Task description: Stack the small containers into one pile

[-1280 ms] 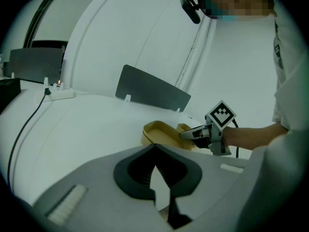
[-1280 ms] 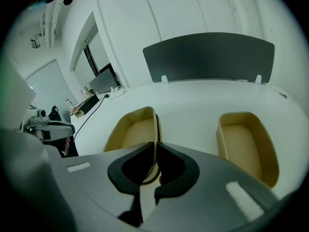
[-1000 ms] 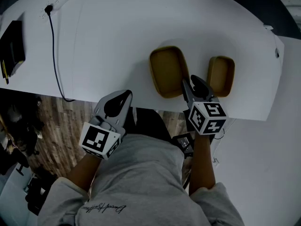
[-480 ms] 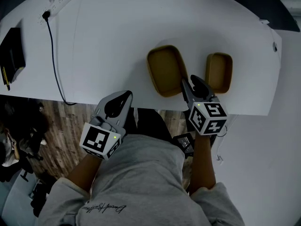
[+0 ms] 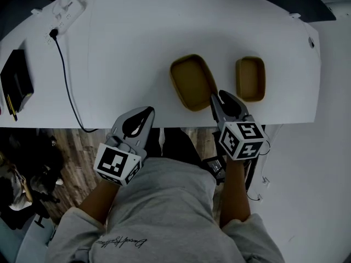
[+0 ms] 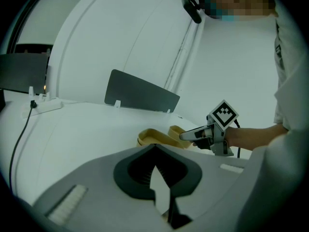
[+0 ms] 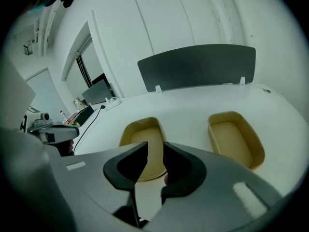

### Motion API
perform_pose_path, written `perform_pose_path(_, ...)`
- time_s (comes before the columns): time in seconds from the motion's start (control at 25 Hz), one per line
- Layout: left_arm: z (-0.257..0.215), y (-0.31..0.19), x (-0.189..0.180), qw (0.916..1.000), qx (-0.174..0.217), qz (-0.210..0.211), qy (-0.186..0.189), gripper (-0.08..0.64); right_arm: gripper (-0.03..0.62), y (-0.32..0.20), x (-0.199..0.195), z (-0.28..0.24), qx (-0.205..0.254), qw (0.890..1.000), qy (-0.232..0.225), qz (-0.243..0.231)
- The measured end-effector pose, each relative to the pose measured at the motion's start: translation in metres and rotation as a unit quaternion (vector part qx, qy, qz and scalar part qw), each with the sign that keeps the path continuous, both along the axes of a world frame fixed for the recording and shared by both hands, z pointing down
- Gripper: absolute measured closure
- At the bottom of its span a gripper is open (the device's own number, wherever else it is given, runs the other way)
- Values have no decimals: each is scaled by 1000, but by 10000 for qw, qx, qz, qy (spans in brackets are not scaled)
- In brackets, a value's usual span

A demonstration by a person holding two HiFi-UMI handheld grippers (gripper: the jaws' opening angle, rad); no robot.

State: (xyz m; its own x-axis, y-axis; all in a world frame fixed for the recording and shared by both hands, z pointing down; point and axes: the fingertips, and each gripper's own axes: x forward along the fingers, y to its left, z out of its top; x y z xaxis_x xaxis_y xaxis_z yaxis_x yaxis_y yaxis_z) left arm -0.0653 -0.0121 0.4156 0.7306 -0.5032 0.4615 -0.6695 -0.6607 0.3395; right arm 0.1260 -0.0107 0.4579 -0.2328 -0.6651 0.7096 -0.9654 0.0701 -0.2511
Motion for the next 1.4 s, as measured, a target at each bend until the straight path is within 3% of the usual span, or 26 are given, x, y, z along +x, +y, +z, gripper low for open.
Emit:
perform_pose_path(0.16,-6,-1,-2,9997,85,204,47,558,517,7,-2,-11,113,9996,50,234)
perform_pose_path(0.24,-9,-2,1,9994,120,319,95,558,572,10,-1,-16,153,9993,96,336)
perform_pose_path(0.44,-21,-2,17,9980,292,529,160,558,577,17,11,-29,270,9985,189,437)
perform_pose_path(0.6,-31,3,43,9977,385,526,196,558,576,24,43,-34,324,9978,295,494)
perform_pose_path(0.88,-29,13,103,9989,330,229,232,558,484,36,116,-28,320,9970,403,586)
perform_pose_path(1.16,-16,29,170,9993,301,136,172,558,457,45,189,-8,146,9968,535,583)
perform_pose_path(1.4,0,37,200,9999,146,-8,63,558,453,37,222,18,-31,9973,515,516)
